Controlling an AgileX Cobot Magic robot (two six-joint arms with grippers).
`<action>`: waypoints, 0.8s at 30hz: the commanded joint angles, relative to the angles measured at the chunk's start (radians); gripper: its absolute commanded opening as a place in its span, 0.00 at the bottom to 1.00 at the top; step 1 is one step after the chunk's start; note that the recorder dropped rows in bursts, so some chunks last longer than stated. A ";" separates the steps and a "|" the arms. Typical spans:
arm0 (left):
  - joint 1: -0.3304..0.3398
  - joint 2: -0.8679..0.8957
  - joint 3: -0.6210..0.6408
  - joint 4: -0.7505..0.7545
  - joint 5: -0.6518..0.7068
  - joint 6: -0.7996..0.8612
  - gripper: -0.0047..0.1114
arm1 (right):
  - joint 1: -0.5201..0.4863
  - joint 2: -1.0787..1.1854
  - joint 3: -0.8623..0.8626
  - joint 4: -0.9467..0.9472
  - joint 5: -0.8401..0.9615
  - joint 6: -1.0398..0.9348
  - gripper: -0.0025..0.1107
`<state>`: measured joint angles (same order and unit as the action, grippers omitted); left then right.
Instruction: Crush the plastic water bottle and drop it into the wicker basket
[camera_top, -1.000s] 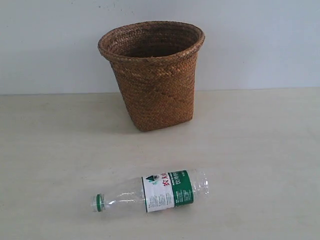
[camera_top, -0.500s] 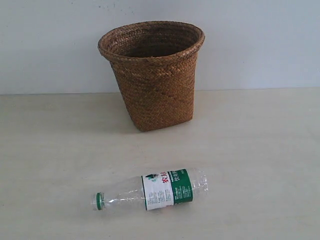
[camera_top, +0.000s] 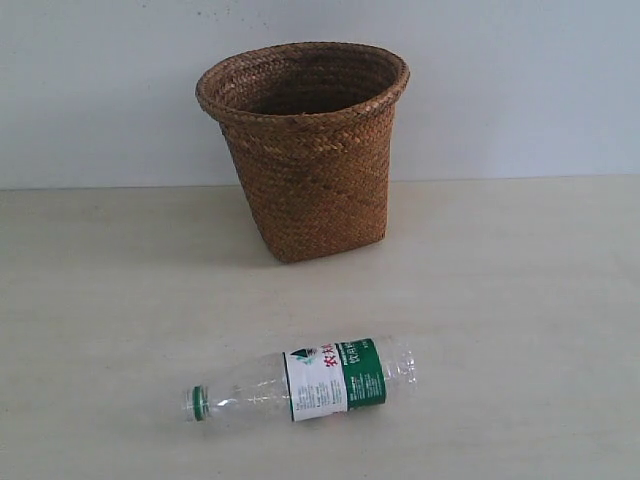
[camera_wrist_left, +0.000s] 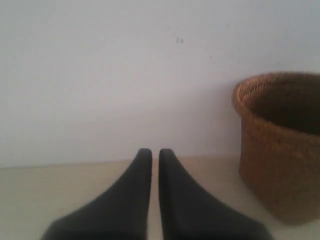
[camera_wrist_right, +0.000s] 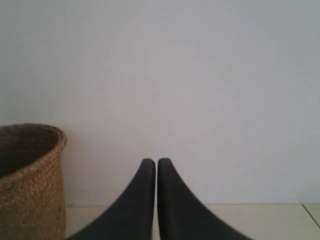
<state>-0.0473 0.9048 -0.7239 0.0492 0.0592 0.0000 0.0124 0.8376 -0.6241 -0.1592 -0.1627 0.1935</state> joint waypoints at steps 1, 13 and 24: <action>0.001 0.089 -0.084 -0.006 0.218 0.098 0.08 | -0.003 0.081 -0.093 -0.091 0.163 -0.020 0.02; -0.166 0.360 -0.251 -0.283 0.628 0.686 0.08 | -0.001 0.347 -0.318 0.191 0.621 -0.460 0.02; -0.187 0.536 -0.278 -0.637 0.747 1.128 0.08 | 0.076 0.563 -0.466 0.714 0.975 -1.038 0.02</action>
<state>-0.2290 1.4096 -0.9937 -0.5099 0.7804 1.0228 0.0436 1.3729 -1.0751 0.5102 0.7821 -0.7600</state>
